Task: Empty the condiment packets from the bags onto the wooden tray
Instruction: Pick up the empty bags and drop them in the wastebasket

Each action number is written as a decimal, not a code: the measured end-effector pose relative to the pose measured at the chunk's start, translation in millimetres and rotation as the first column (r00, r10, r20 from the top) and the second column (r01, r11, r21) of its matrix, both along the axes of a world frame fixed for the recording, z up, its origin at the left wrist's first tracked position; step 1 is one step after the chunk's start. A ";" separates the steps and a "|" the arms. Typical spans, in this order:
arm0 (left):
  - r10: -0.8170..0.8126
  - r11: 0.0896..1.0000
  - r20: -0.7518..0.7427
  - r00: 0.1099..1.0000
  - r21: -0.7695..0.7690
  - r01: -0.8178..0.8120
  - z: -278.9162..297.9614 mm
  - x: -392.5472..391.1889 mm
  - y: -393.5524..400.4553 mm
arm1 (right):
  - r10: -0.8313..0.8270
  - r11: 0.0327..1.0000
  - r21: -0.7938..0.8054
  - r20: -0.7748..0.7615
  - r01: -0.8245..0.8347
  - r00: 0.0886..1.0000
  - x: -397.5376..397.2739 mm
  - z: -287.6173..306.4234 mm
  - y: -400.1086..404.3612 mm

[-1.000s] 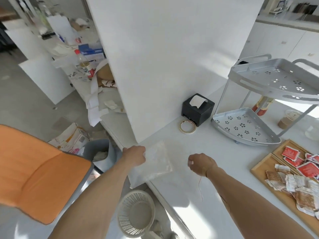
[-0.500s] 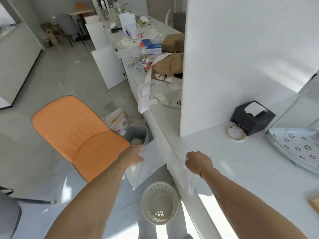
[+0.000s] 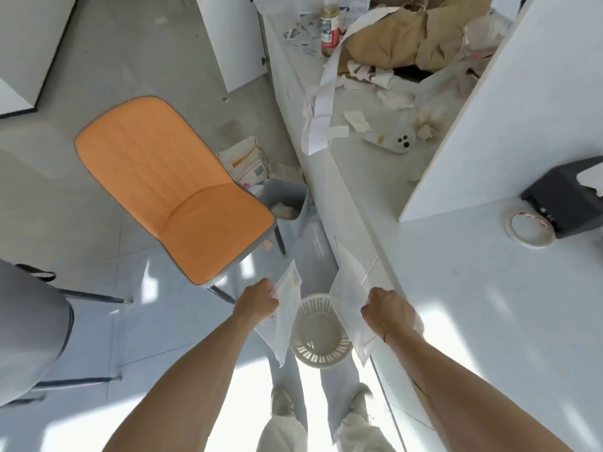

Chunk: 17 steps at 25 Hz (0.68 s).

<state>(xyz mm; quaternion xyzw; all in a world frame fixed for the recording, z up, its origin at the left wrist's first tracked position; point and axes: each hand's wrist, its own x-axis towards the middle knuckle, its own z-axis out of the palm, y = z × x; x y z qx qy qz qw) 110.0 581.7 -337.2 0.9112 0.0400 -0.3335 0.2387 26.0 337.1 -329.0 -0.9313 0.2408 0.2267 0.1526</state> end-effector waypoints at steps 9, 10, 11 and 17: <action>0.115 0.993 -0.154 0.981 -0.018 -0.119 -182.8 -11.5 -16.3 | -0.092 0.995 0.029 -0.171 0.099 0.981 0.9 -172.5 12.3; 0.105 0.994 -0.168 0.980 -0.004 -0.107 -209.1 -10.8 -19.1 | -0.106 0.993 0.022 -0.178 0.112 0.978 1.8 -197.3 13.7; 0.080 0.997 -0.191 0.978 0.015 -0.078 -240.6 -12.4 -20.7 | -0.118 0.992 0.016 -0.197 0.124 0.973 1.8 -225.0 16.0; 0.082 0.997 -0.326 0.942 0.036 -0.074 -408.8 -8.9 -22.7 | -0.095 0.994 0.027 -0.260 0.105 0.961 21.0 -381.7 24.9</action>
